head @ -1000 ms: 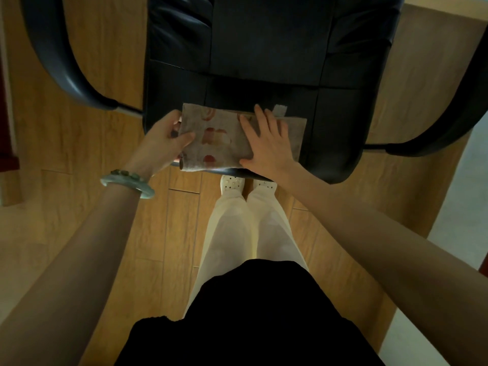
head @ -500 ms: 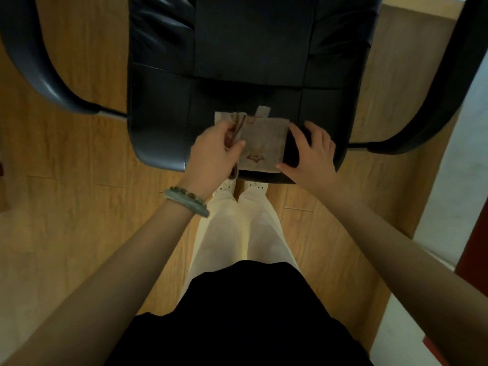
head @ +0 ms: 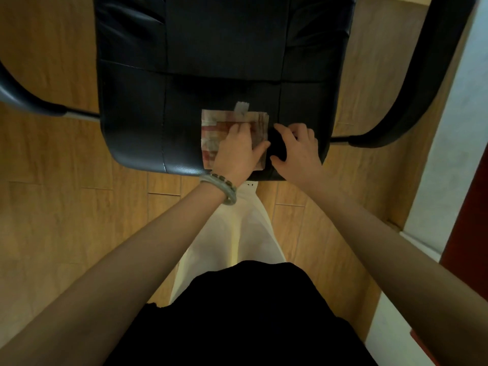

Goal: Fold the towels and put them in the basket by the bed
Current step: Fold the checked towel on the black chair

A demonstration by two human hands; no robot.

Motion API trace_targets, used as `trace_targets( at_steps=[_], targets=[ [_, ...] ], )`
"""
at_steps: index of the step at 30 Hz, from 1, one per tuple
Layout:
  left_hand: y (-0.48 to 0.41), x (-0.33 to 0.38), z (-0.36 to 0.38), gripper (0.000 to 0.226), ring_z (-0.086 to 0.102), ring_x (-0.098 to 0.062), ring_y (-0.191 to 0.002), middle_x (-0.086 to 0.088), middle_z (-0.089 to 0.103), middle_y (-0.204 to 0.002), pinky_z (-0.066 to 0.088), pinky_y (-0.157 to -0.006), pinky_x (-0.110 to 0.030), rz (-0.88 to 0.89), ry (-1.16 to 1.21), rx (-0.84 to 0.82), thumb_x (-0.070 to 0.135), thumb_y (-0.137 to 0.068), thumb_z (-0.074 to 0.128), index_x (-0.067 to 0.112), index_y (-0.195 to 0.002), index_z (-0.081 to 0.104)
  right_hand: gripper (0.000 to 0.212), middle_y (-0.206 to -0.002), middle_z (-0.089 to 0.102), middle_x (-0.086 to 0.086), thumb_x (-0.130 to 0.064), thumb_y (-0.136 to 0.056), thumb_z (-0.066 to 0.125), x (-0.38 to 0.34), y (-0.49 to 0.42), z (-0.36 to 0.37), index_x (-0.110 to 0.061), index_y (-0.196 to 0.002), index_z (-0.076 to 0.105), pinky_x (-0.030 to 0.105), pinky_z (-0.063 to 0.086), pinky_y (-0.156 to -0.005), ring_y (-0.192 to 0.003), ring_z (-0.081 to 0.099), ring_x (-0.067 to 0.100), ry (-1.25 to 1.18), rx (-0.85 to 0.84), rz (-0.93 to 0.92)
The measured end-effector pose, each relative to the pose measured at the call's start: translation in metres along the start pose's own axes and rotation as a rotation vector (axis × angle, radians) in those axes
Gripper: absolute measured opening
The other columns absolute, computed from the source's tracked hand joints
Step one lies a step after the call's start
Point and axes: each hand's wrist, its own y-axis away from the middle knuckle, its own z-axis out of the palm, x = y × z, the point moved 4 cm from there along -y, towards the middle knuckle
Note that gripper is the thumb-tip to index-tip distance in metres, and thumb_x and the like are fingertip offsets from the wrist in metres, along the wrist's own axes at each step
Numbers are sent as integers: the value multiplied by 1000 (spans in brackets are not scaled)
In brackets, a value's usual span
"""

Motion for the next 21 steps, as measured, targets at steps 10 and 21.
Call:
trace_targets(
  at_steps=[10, 21],
  targets=[
    [12, -80, -39, 93, 26, -33, -140, -17, 30, -151, 8, -116, -46, 351, -523, 7, 68, -81, 41, 3, -145, 26, 74, -153, 24, 18, -50, -86, 39, -27, -7, 10, -10, -147, 23, 44, 10, -115, -142, 18, 32, 245, -32, -416],
    [1, -101, -37, 108, 17, -37, -142, -17, 21, -155, -2, -115, -51, 410, -687, -87, 59, -70, 69, 7, -148, 14, 74, -152, 28, 17, -56, -88, 29, -11, -5, 32, -8, -145, 25, 51, 13, -114, -141, 25, 33, 405, -142, -413]
  ],
)
